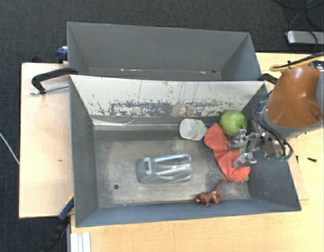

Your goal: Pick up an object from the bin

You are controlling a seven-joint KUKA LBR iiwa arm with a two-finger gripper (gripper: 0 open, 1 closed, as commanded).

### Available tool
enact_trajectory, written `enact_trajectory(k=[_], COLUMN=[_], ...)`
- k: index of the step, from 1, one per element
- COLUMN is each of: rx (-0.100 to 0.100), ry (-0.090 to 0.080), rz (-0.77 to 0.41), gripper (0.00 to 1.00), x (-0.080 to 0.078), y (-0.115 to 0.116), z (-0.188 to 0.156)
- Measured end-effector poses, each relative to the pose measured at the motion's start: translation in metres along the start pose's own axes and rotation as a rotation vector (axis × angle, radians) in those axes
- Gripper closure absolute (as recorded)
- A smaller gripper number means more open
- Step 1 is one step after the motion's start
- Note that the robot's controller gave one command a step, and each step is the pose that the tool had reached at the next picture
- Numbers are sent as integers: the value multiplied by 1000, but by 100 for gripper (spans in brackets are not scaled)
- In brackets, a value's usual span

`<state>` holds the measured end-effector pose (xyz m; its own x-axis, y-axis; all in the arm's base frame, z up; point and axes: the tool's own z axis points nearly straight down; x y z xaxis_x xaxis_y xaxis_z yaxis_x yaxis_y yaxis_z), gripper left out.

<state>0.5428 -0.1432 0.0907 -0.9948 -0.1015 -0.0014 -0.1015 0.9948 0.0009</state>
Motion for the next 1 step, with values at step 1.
enact_trajectory(k=[1], rx=[3], ry=[-7], rz=[30], gripper=[100], x=[-4], y=[6], z=[-145])
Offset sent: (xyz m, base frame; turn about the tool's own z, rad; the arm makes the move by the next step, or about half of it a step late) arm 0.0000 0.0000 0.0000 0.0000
